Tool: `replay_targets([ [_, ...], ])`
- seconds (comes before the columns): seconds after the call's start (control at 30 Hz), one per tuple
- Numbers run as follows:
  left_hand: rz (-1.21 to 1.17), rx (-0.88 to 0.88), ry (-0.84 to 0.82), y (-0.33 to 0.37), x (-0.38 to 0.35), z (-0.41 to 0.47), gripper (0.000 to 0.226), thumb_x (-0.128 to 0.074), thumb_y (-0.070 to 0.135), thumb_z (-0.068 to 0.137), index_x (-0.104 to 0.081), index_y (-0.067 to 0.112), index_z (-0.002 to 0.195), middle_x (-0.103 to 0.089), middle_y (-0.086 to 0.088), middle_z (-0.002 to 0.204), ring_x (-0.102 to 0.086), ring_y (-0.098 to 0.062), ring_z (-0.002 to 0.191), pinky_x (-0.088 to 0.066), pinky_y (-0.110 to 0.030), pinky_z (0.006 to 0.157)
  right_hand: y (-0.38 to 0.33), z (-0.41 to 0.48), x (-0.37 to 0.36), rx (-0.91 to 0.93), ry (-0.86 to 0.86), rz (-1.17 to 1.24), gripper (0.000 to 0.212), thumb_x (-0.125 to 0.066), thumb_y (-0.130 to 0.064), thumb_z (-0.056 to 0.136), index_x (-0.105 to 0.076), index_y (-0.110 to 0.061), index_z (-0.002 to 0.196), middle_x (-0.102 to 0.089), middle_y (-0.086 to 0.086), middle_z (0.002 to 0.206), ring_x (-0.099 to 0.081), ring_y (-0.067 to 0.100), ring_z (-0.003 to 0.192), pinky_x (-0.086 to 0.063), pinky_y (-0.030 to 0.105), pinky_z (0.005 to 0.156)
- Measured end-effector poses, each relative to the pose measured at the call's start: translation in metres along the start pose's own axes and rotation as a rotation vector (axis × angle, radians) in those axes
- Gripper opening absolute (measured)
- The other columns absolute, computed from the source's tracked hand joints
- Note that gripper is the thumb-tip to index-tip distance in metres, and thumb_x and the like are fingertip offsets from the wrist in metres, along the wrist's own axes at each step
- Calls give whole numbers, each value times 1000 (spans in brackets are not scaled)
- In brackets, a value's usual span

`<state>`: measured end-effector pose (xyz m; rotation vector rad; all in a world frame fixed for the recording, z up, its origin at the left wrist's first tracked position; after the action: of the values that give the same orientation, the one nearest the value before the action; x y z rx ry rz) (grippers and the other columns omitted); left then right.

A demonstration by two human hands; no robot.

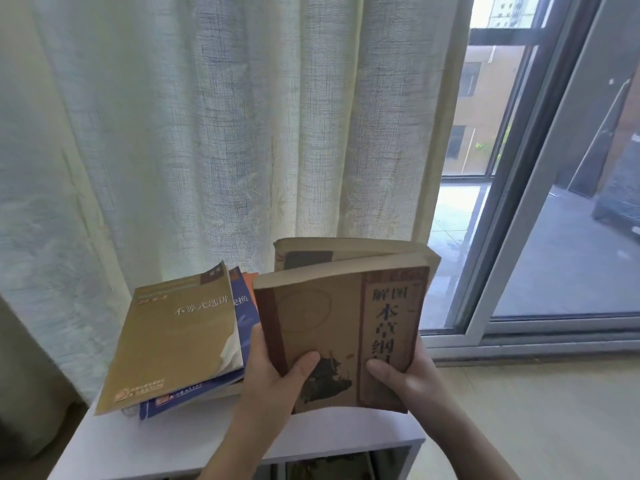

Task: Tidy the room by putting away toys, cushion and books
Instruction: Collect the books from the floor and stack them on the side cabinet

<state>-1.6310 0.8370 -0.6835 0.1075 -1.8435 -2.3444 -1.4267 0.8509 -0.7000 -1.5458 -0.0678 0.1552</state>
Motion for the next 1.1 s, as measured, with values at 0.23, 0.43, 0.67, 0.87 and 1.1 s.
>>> replay_targets([
  [0.23, -26, -19, 54, 17, 0, 3, 56, -76, 5, 77, -44, 42, 104, -65, 24, 91, -64, 5, 85, -51, -11, 64, -21, 5, -2, 61, 22, -3, 77, -80, -42, 54, -55, -13, 120, -73, 2, 101, -71, 20, 94, -57, 27, 70],
  [0.43, -107, -75, 104, 26, -2, 0, 62, -75, 42, 52, -48, 35, 107, -67, 21, 92, -66, -1, 86, -52, -13, 64, -34, 5, -5, 135, 18, 36, 67, -77, -40, 53, -60, -7, 108, -74, 5, 94, -72, 23, 88, -58, 28, 66],
  [0.67, -31, -53, 43, 16, -13, 2, 57, -82, 11, 70, -46, 39, 104, -64, 29, 90, -63, 6, 84, -53, -14, 64, -31, 5, 5, 126, 38, 5, 61, -76, -41, 49, -64, -11, 101, -75, 3, 90, -72, 21, 86, -58, 27, 65],
  [0.87, -25, 3, 70, 0, -13, -1, 52, -77, 7, 74, -49, 40, 103, -64, 14, 98, -63, 4, 85, -54, -15, 64, -15, 6, 6, 42, -10, -65, 72, -78, -47, 49, -59, -16, 112, -73, -6, 94, -70, 14, 92, -57, 23, 68],
  [1.1, 45, -14, 102, -5, -14, -6, 52, -80, 8, 70, -50, 39, 100, -65, 16, 92, -63, 6, 84, -51, -11, 63, -2, 4, 7, -19, -67, -156, 39, -78, -18, 74, -62, -22, 109, -73, -8, 98, -70, 13, 96, -57, 26, 74],
])
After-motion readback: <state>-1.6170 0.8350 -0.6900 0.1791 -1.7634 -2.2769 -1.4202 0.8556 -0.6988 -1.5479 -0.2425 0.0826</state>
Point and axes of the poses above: each hand's wrist, its own z-axis towards the middle knuckle, its own x-axis out of the back of the hand, y = z × x, the point moved 5 cm from there along z, towards the middle knuckle
